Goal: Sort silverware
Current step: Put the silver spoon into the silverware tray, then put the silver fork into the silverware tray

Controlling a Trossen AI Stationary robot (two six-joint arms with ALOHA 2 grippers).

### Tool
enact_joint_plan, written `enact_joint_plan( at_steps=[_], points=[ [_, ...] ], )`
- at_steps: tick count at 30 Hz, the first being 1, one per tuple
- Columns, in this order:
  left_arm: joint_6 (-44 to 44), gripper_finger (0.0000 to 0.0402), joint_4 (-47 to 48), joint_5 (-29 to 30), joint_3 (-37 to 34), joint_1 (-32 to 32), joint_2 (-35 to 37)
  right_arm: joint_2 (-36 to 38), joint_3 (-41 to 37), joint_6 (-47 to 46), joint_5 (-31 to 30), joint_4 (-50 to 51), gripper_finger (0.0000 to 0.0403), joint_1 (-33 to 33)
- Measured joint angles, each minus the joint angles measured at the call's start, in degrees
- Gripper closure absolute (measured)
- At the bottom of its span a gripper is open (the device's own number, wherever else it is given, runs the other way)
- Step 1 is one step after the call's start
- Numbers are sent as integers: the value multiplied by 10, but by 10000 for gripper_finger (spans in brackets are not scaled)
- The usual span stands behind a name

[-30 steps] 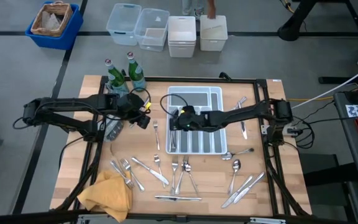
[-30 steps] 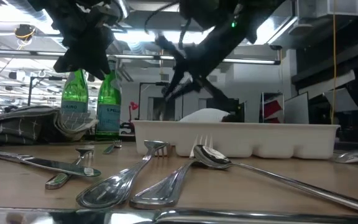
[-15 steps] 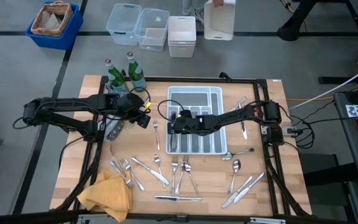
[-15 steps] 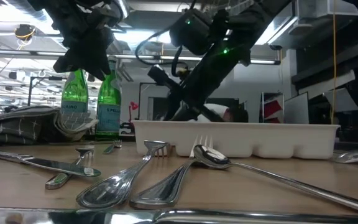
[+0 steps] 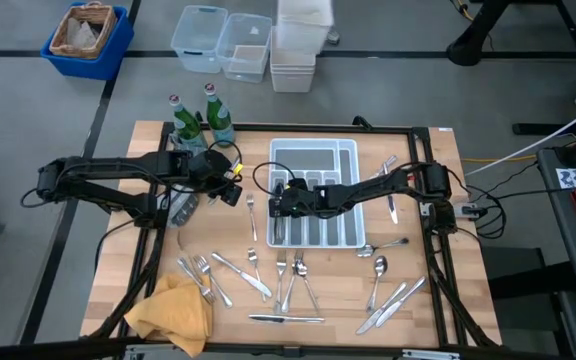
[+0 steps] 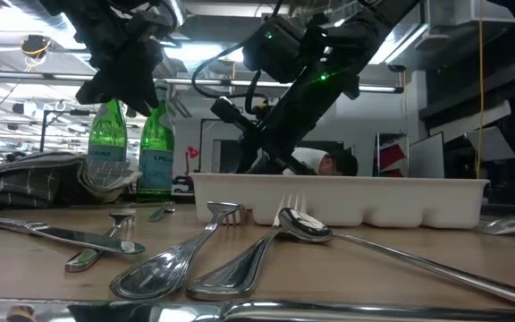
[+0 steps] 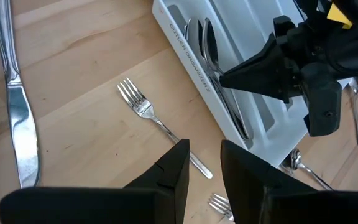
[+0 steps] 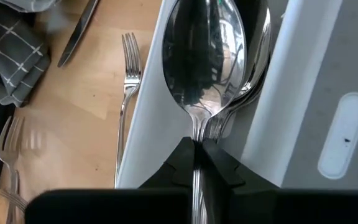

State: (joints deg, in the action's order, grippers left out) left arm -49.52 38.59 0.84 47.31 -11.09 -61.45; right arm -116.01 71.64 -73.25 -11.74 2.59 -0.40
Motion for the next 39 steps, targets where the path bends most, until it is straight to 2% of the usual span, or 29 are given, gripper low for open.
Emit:
enact_joint_plan(
  at_steps=[9, 16, 20, 26, 30, 39],
  points=[
    [0, 320, 0, 0, 0, 16, 0, 0, 0, 0, 4, 0, 382, 0],
    [-23, 320, 0, 0, 0, 42, 0, 0, 0, 2, 19, -4, 315, 0],
    [-42, 320, 0, 0, 0, 59, 0, 0, 1, 2, 33, -5, 294, -1],
    [-76, 320, -2, 24, 0, 84, -2, 16, -1, 6, 42, 15, 295, 0],
    [-122, 320, -3, 50, 0, 101, -17, 50, -2, 44, 43, 33, 297, 0],
    [-251, 320, -14, 63, 0, 110, -103, 149, -1, 149, 43, 97, 297, 0]
  ],
)
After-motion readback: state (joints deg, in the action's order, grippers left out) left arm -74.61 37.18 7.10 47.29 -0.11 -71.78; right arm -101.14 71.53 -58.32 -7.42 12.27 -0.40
